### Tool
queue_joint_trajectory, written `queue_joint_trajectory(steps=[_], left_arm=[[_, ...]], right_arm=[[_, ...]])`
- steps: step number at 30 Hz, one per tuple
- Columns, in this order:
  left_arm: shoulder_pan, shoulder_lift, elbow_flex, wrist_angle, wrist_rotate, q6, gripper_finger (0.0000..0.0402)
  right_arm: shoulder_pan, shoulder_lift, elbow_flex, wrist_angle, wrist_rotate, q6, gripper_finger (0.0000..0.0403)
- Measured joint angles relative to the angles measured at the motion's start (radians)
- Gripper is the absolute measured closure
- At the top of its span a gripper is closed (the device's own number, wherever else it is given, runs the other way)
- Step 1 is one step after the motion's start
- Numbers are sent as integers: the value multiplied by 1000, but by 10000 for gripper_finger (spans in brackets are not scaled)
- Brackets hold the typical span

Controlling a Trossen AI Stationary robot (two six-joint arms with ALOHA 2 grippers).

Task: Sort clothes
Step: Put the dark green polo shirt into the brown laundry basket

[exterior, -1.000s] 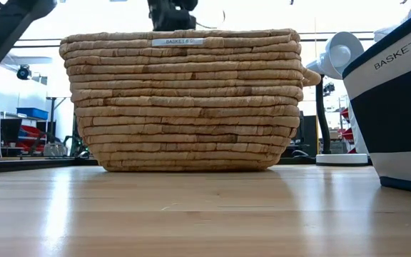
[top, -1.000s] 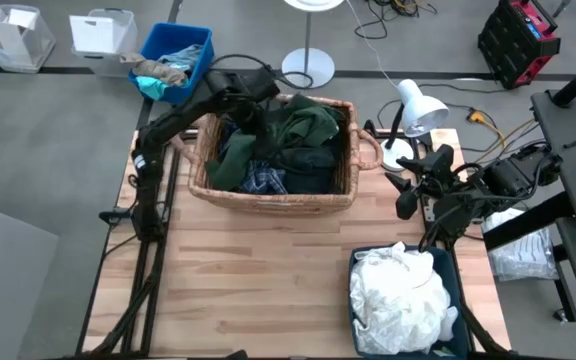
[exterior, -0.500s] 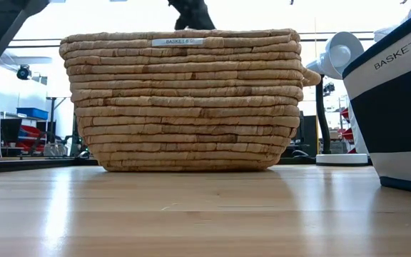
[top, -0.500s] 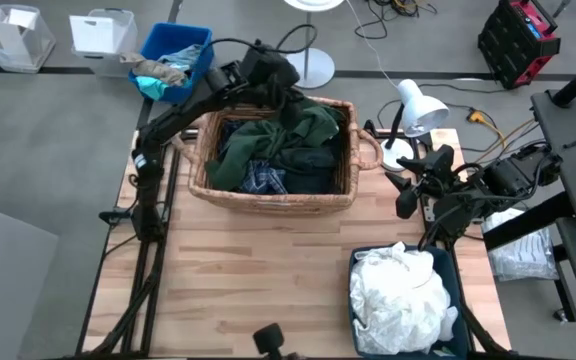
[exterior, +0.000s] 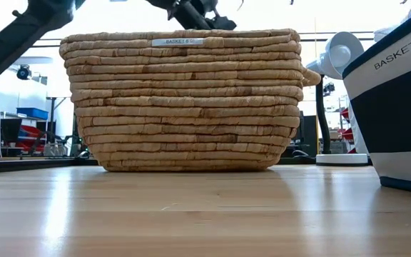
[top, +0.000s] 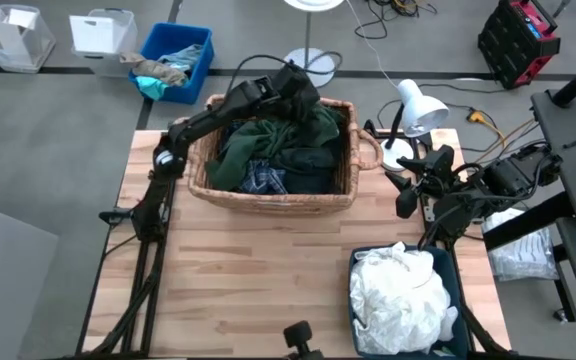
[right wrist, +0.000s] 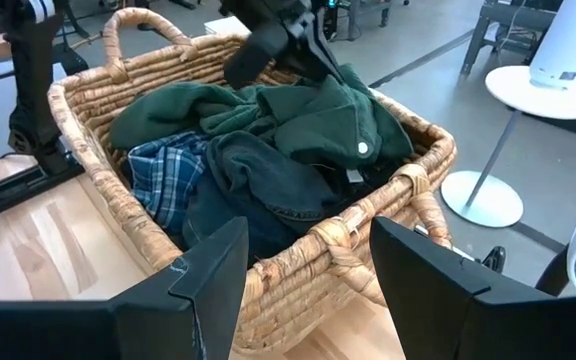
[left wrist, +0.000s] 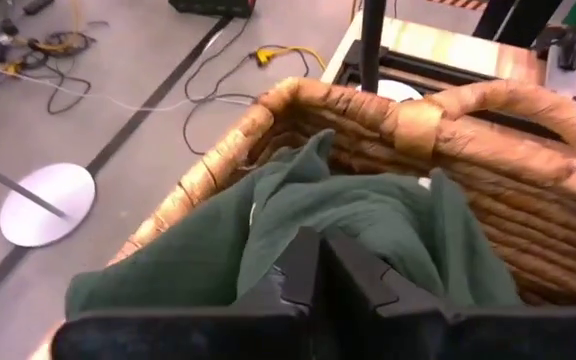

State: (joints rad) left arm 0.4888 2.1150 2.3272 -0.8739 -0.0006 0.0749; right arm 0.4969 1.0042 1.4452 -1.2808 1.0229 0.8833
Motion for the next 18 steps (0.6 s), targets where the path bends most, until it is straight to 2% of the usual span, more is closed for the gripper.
queue_joint_trajectory(steps=[4, 10, 15, 18], left_arm=[[3, 39, 0, -13, 67, -7, 401], [-1, 77, 0, -146, 342, 70, 401], [-9, 124, 1, -233, 251, 108, 402], [-11, 148, 2, -222, 258, 123, 401]], right_arm=[[0, 0, 0, 0, 0, 0, 200], [0, 0, 0, 0, 0, 10, 200], [0, 0, 0, 0, 1, 10, 200], [0, 0, 0, -1, 1, 9, 200]])
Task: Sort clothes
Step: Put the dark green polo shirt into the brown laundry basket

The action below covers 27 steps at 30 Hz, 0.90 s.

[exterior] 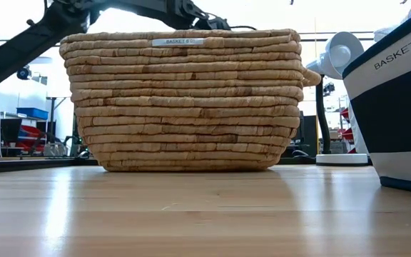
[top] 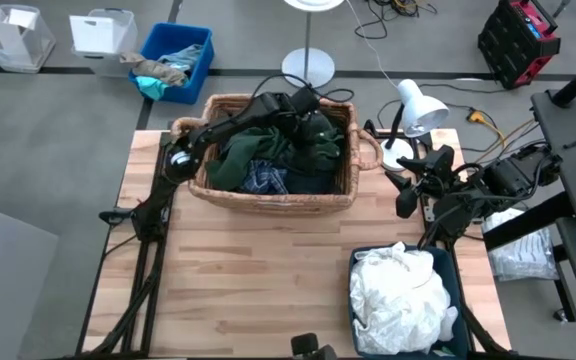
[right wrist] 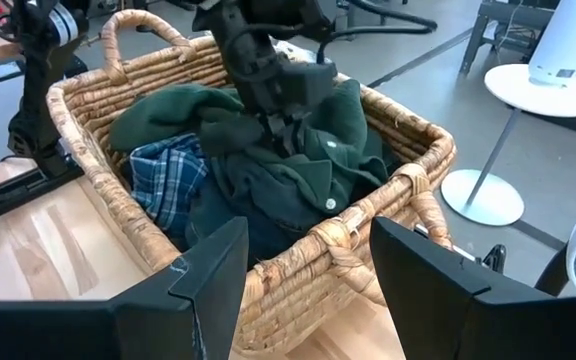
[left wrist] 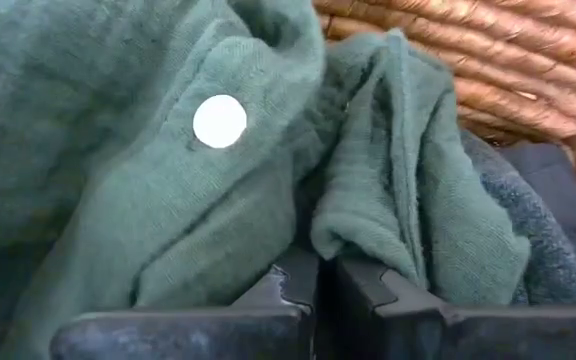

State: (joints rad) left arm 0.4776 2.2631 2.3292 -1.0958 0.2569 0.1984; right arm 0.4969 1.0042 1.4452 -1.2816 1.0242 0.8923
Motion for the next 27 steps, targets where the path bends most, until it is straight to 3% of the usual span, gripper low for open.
queue_joint_trajectory(steps=[17, 27], left_arm=[[-3, 98, 1, 31, -34, 29, 401], [-4, 62, -3, 8, -48, -20, 401]], right_arm=[[0, 0, 0, -1, 1, 5, 200], [0, 0, 0, -1, 1, 5, 200]])
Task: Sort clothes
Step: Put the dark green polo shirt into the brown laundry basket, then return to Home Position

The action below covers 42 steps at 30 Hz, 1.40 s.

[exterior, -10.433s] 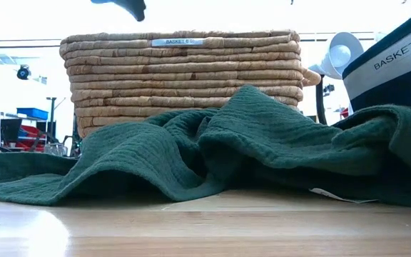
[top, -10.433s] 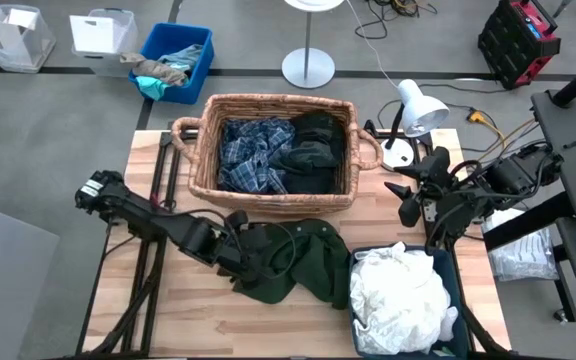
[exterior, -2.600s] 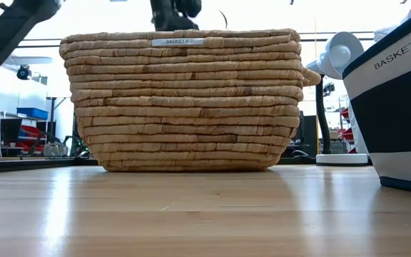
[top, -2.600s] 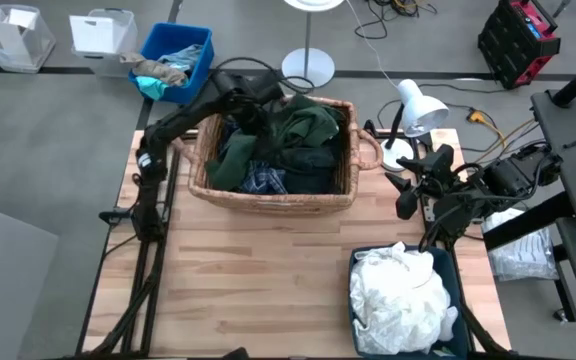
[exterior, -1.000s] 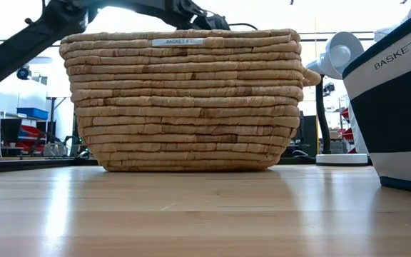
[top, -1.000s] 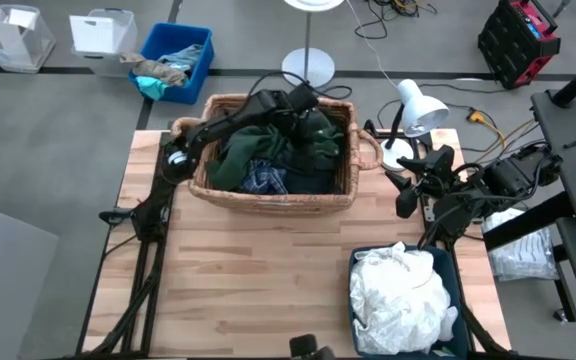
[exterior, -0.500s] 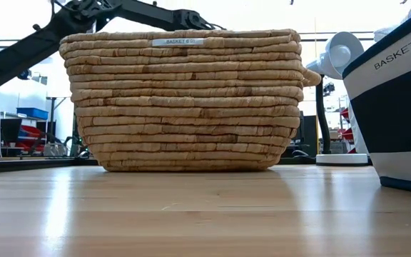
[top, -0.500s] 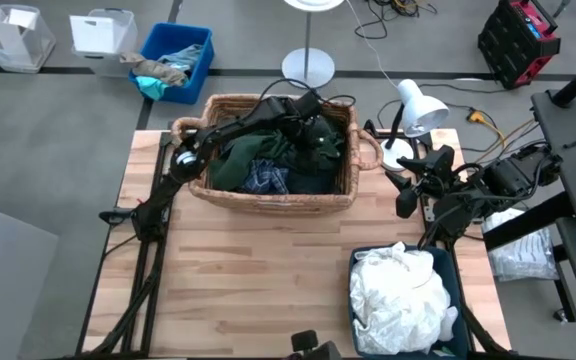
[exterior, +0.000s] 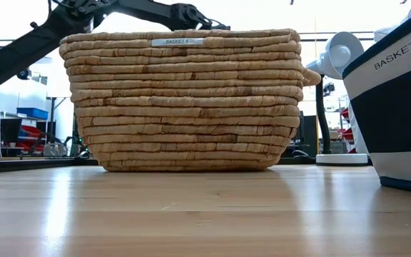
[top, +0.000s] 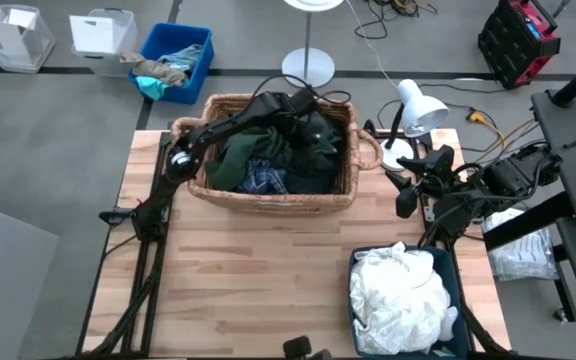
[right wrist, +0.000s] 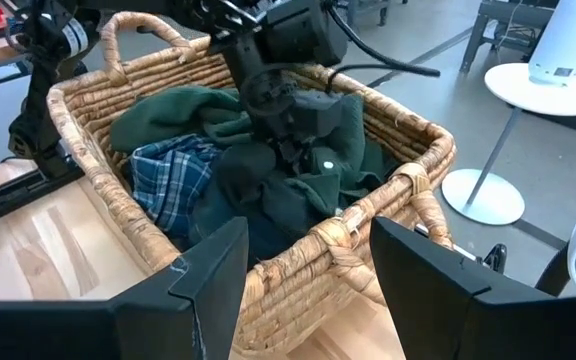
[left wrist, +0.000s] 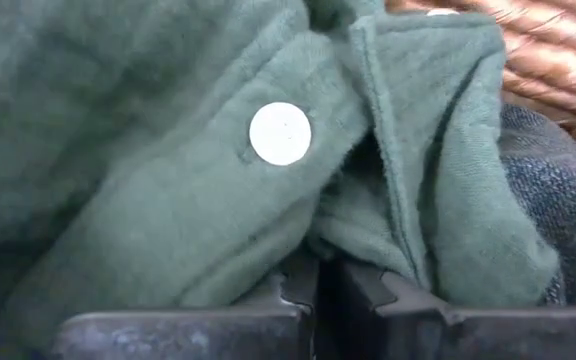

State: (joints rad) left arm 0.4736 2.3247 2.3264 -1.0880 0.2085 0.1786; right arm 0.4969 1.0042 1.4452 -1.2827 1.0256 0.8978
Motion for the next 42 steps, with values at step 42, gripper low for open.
queue_joint_trajectory(steps=[42], left_arm=[[-107, -527, 22, -65, 32, 27, 385]], right_arm=[[0, 0, -2, 130, -3, -304, 200]])
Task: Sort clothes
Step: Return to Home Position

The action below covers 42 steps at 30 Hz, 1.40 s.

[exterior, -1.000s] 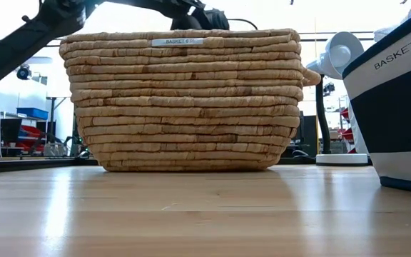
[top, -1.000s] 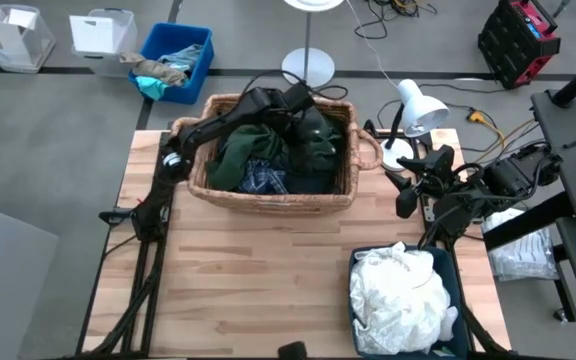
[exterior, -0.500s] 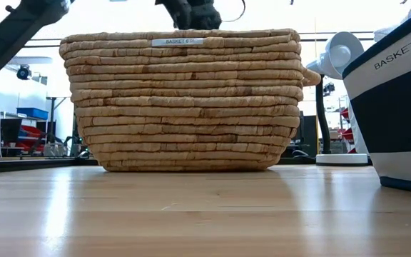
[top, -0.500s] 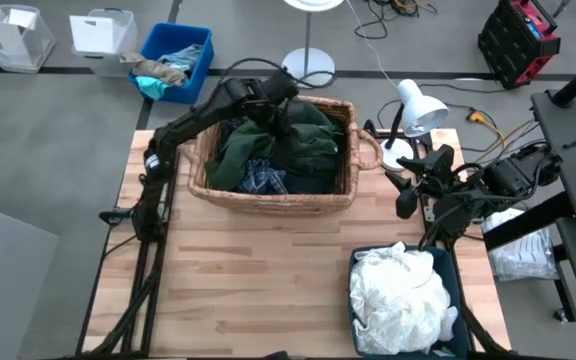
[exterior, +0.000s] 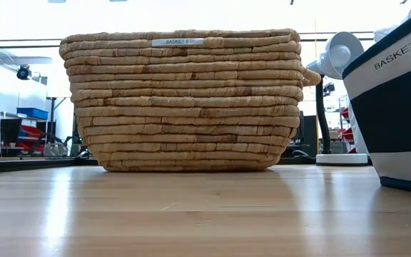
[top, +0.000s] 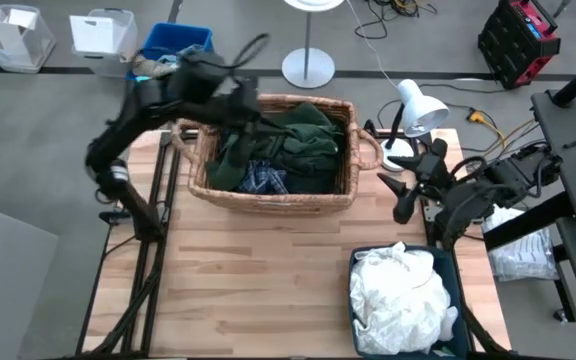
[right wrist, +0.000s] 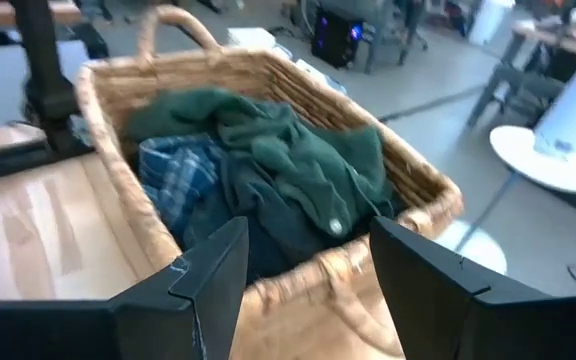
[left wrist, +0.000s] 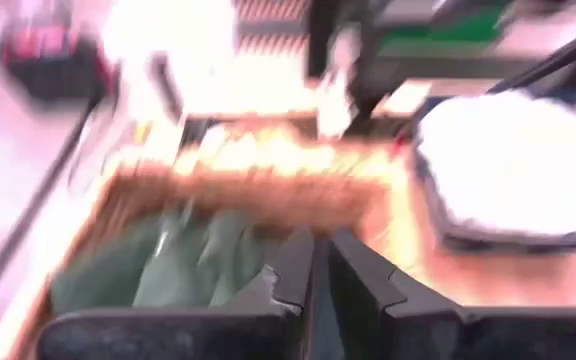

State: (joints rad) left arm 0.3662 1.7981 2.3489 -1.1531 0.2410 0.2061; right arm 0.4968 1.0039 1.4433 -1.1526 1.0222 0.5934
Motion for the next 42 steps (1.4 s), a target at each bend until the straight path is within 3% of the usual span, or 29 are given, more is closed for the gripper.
queue_joint_trajectory(steps=[8, 15, 20, 24, 26, 29, 32, 36, 42], left_arm=[[-118, -185, -22, 89, 38, 26, 386], [-198, -310, -129, 140, 37, 44, 386], [-214, -459, -391, 274, 37, 36, 386], [-213, -638, -708, 562, 37, -4, 386], [-213, -726, -850, 689, 29, -35, 386], [-214, -843, -1015, 777, -95, -112, 386], [-213, -927, -1125, 784, -217, -203, 386], [-213, -1004, -1236, 778, -236, -322, 386], [-213, -1050, -1323, 806, -240, -233, 386]], right_arm=[[-12, 13, 0, 367, -24, -360, 200], [-111, 61, -1, 574, -238, -552, 200], [-203, 94, -8, 642, -443, -640, 200], [-266, 84, -36, 761, -631, -718, 200], [-281, 62, -64, 811, -657, -755, 201], [-287, 14, -89, 832, -658, -792, 210], [-287, -31, -91, 837, -656, -720, 220], [-287, -70, -92, 838, -656, -543, 232], [-286, -124, -99, 771, -747, -651, 242]])
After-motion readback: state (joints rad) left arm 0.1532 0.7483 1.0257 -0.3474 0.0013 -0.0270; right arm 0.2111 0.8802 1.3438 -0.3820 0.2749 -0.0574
